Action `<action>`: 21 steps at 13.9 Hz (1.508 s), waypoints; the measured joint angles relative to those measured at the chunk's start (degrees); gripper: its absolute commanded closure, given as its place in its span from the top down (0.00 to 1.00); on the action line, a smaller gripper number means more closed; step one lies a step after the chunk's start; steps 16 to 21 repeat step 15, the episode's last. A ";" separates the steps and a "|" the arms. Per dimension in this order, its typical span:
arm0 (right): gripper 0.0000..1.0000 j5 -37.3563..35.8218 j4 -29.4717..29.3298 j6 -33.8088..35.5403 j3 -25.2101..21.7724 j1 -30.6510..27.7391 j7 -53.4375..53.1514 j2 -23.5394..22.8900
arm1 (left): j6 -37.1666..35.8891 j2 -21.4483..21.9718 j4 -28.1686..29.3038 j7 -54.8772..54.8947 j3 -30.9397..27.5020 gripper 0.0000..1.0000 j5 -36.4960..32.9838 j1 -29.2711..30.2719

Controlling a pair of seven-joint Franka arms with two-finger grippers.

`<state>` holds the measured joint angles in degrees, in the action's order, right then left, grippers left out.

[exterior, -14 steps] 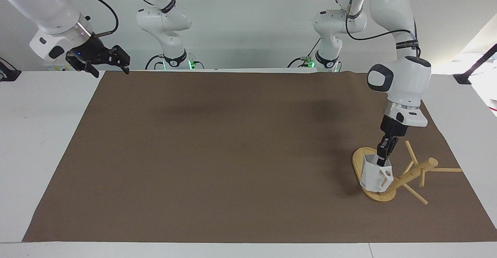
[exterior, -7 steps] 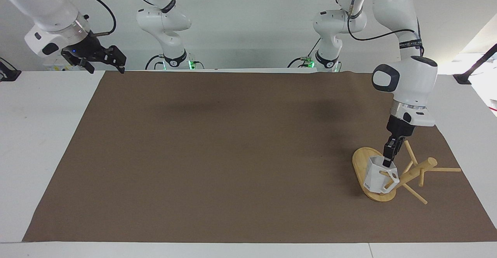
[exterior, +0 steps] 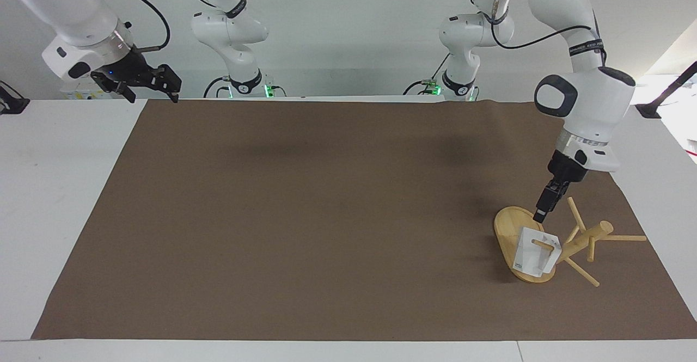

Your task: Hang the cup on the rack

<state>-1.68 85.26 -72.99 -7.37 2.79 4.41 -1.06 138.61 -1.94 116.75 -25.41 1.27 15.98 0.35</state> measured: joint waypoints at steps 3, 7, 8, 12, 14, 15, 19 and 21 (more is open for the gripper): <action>0.99 0.00 0.26 0.00 0.14 0.57 0.00 0.08 | -9.38 5.38 -0.08 -0.01 -0.44 0.99 -1.52 1.95; 0.99 0.00 0.39 0.00 0.15 0.56 0.00 0.31 | -23.71 8.89 -1.02 2.20 0.10 1.00 -15.84 1.96; 0.99 0.00 0.41 0.00 0.13 0.55 0.00 0.34 | -27.53 9.19 -2.96 6.42 0.31 1.00 -17.34 1.39; 0.99 0.00 0.44 0.00 0.16 0.57 0.00 0.37 | -45.16 7.38 -19.13 23.05 0.53 1.00 -17.94 0.59; 0.99 0.00 0.45 0.00 0.16 0.57 0.00 0.37 | -51.32 3.38 -27.69 24.18 0.53 1.00 -17.94 0.59; 0.99 0.00 0.45 0.00 0.16 0.57 0.00 0.37 | -53.07 1.39 -30.09 24.42 0.53 1.00 -17.94 0.59; 0.99 0.00 0.45 0.00 0.16 0.57 0.00 0.37 | -53.07 1.39 -30.09 24.42 0.53 1.00 -17.94 0.59; 0.99 0.00 0.45 0.00 0.16 0.57 0.00 0.37 | -53.07 1.39 -30.09 24.42 0.53 1.00 -17.94 0.59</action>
